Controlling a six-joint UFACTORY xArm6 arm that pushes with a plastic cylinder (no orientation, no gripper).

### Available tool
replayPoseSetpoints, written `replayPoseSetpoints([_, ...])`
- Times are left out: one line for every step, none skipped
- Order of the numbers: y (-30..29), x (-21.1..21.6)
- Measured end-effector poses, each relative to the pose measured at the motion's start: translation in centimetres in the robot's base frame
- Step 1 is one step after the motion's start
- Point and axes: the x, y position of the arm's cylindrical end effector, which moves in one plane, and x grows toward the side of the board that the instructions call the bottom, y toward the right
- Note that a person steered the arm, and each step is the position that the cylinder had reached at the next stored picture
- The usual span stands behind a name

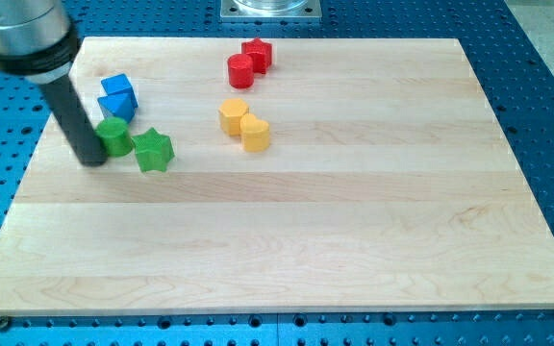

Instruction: Move the green circle diagonally top left to the red circle

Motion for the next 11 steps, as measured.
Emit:
replayPoseSetpoints([5.8,-3.2])
replayPoseSetpoints([10.6,-6.0])
replayPoseSetpoints([10.9,-8.9])
replayPoseSetpoints([9.5,-10.9])
replayPoseSetpoints([7.6,-12.1])
replayPoseSetpoints([13.8,-14.0])
replayPoseSetpoints([9.1,-11.9])
replayPoseSetpoints([8.1,-6.4])
replayPoseSetpoints([14.1,-3.4])
replayPoseSetpoints([15.4,0.0])
replayPoseSetpoints([14.0,6.2])
